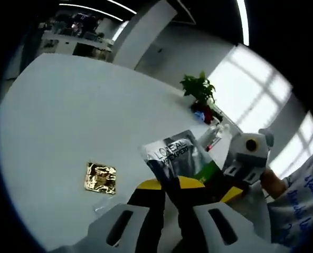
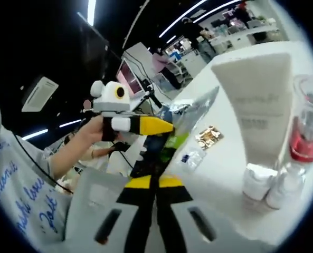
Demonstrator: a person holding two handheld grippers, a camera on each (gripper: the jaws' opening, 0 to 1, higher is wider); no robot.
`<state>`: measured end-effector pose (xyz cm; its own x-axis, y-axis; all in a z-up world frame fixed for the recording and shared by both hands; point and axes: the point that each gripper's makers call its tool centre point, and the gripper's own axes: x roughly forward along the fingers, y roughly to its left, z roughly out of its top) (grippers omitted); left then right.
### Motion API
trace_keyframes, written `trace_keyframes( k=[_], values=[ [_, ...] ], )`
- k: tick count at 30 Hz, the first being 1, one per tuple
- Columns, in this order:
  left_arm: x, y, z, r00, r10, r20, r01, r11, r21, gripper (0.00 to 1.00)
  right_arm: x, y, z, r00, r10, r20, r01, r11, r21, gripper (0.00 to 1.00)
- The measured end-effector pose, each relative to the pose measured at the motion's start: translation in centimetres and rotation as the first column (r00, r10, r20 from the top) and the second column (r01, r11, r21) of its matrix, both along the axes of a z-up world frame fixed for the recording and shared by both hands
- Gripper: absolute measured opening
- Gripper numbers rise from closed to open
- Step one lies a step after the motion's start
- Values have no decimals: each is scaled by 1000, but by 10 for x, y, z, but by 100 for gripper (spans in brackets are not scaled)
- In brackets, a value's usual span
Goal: Arrange the skincare products in the storage area until every visible bottle or jar stands upright without overlapping.
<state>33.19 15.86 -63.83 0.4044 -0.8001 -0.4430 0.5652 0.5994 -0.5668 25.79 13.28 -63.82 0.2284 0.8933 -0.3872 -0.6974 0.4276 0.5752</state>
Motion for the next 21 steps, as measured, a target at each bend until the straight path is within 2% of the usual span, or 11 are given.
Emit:
trace_keyframes(
  k=[3, 6, 7, 8, 11, 14, 16, 18, 19, 20, 21],
  values=[
    [-4, 0, -12, 999, -35, -16, 36, 998, 51, 7, -3, -1, -5, 1000, 6, -27, -6, 1000, 0, 2],
    [-1, 6, -24, 998, -64, 26, 60, 987, 148, 16, -3, -3, -7, 998, 3, -57, -3, 1000, 11, 2],
    [-5, 5, -28, 995, -98, 22, 93, 980, 175, 17, -3, -4, -8, 998, 3, -61, -3, 1000, 4, 2],
    [-4, 4, -28, 996, -90, 20, 86, 981, 171, 18, -3, -5, -9, 998, 2, -64, -2, 1000, 2, 2],
    [4, 12, -35, 989, -122, 89, 93, 957, 276, 25, -2, -7, -11, 997, -4, -82, 4, 1000, 1, 2],
    [8, 18, -38, 982, -150, 117, 104, 938, 329, 22, -2, -12, -19, 994, -17, -104, 15, 1000, -15, 2],
    [10, 24, -43, 977, -172, 127, 112, 918, 381, 19, -3, -15, -20, 991, -25, -132, 25, 1000, 1, 2],
    [11, 31, -50, 960, -239, 143, 147, 870, 470, 12, -3, -17, -21, 988, -35, -148, 38, 999, 15, 2],
    [13, 33, -54, 953, -260, 156, 150, 852, 502, 11, -4, -18, -21, 988, -36, -149, 38, 999, 11, 2],
    [13, 34, -56, 953, -265, 149, 155, 843, 514, 12, -5, -18, -21, 988, -38, -153, 41, 999, 13, 2],
    [11, 35, -61, 944, -301, 138, 183, 823, 537, 13, -5, -19, -21, 987, -41, -157, 44, 999, 17, 2]
  ],
)
